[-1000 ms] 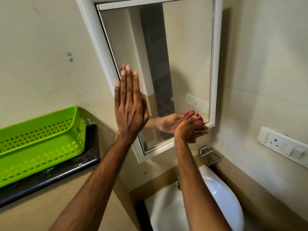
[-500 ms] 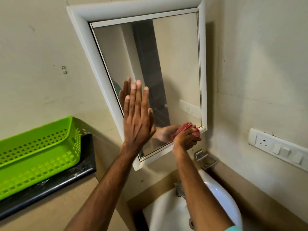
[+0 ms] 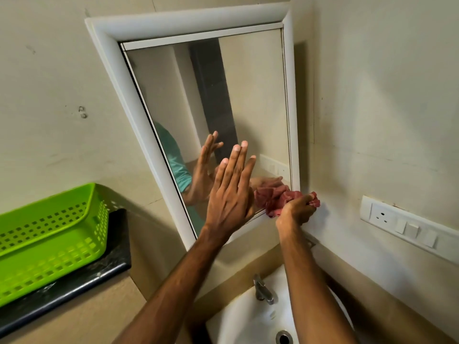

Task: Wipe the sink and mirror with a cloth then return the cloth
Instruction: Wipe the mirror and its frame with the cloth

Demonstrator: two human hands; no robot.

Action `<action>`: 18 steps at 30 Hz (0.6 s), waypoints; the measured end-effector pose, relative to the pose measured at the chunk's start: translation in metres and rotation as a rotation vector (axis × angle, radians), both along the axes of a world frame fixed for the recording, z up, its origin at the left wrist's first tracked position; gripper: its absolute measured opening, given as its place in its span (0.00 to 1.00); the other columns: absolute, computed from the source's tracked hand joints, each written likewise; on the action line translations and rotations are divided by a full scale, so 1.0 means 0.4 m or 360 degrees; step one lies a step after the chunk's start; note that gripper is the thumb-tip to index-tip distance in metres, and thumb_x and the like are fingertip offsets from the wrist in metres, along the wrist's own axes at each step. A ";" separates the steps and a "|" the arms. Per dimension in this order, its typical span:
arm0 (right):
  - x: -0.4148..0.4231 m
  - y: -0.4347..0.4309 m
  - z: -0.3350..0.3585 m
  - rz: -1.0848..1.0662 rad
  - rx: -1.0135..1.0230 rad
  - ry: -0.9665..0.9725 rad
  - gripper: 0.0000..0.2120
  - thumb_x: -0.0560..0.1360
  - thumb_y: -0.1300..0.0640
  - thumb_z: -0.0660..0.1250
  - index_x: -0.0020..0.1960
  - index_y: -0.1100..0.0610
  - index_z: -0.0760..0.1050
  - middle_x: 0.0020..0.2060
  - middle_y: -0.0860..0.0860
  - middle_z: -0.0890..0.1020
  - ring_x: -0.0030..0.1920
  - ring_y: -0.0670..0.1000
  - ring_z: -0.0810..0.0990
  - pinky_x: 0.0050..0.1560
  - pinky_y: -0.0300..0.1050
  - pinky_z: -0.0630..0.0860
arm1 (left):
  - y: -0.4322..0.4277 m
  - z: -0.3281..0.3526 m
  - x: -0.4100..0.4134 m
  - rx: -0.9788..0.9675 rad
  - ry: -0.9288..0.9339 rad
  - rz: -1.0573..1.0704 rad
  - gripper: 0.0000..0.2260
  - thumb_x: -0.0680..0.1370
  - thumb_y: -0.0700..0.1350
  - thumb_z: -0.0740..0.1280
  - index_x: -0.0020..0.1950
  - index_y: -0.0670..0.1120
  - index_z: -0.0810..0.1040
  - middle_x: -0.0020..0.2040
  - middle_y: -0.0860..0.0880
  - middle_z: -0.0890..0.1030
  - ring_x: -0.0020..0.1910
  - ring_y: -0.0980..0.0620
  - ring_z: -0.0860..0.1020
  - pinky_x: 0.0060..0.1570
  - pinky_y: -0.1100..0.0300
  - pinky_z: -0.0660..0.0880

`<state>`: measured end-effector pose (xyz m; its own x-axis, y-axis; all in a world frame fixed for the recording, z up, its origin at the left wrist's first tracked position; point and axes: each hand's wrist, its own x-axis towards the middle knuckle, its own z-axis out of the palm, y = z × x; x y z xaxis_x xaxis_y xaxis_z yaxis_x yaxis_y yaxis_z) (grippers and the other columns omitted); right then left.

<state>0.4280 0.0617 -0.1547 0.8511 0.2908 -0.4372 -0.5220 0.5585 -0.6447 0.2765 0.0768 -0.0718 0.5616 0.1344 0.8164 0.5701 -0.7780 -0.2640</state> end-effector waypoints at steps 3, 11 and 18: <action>0.012 0.009 -0.009 0.0123 -0.0070 -0.0072 0.23 0.87 0.44 0.55 0.76 0.56 0.67 0.66 0.57 0.78 0.60 0.59 0.81 0.67 0.61 0.78 | -0.015 -0.006 0.020 -0.0109 0.0104 -0.0080 0.25 0.85 0.49 0.47 0.78 0.40 0.66 0.81 0.39 0.56 0.82 0.42 0.52 0.81 0.46 0.47; -0.011 0.030 -0.066 0.0458 0.0076 0.0026 0.26 0.86 0.37 0.52 0.73 0.53 0.72 0.63 0.57 0.81 0.58 0.58 0.81 0.62 0.58 0.79 | -0.016 -0.043 0.076 -0.0176 0.0303 -0.0101 0.32 0.84 0.58 0.41 0.71 0.41 0.75 0.81 0.39 0.58 0.81 0.42 0.55 0.81 0.49 0.48; 0.075 -0.043 -0.150 0.0369 0.0228 0.0413 0.24 0.88 0.43 0.47 0.63 0.55 0.77 0.56 0.59 0.82 0.59 0.60 0.81 0.73 0.63 0.70 | -0.005 -0.067 0.107 -0.0087 0.0281 -0.0176 0.20 0.83 0.49 0.55 0.70 0.41 0.74 0.80 0.39 0.59 0.81 0.42 0.55 0.81 0.48 0.49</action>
<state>0.4580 0.0444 -0.2145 0.6216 0.5368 -0.5705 -0.7810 0.4812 -0.3981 0.3194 0.0747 -0.0984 0.7088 0.1054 0.6975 0.4294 -0.8490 -0.3080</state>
